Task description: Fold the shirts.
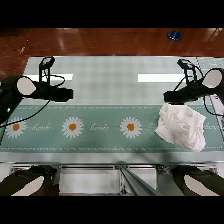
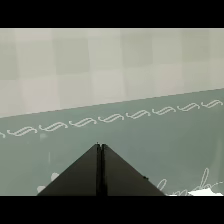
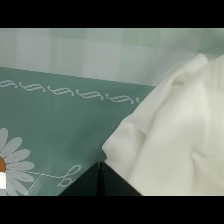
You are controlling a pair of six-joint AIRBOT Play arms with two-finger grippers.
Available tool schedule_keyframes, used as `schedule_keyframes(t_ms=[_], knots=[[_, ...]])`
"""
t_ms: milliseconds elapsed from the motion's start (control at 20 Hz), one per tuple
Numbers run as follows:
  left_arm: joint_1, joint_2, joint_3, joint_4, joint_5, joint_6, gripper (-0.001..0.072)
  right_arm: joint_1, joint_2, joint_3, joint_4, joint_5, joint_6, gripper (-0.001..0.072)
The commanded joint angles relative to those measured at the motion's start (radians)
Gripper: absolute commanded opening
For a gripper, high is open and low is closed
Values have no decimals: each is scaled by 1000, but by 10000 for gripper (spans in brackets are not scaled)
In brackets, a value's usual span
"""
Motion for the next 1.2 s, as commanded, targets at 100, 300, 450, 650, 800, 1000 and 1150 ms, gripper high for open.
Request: schedule_keyframes(t_ms=[100, 300, 450, 650, 800, 1000, 1150], knots=[[0, -1, 0, 0, 2, 0, 17, 1, 0, 1, 0, 0, 0, 30], [0, -1, 0, 0, 2, 0, 18, 1, 0, 1, 0, 0, 0, 30], [0, -1, 0, 0, 2, 0, 17, 1, 0, 1, 0, 0, 0, 30], [0, -1, 0, 0, 2, 0, 17, 1, 0, 1, 0, -14, 0, 30], [0, -1, 0, 0, 26, 1, 58, 1, 0, 1, 0, -164, 9, 117], [31, 0, 114, 16, -71, 6, 508, -8, 11, 127, -41, -58, 36, 412], [119, 27, 245, 23, -227, 13, 508, -44, 160, 180, -319, 138, 94, 412]])
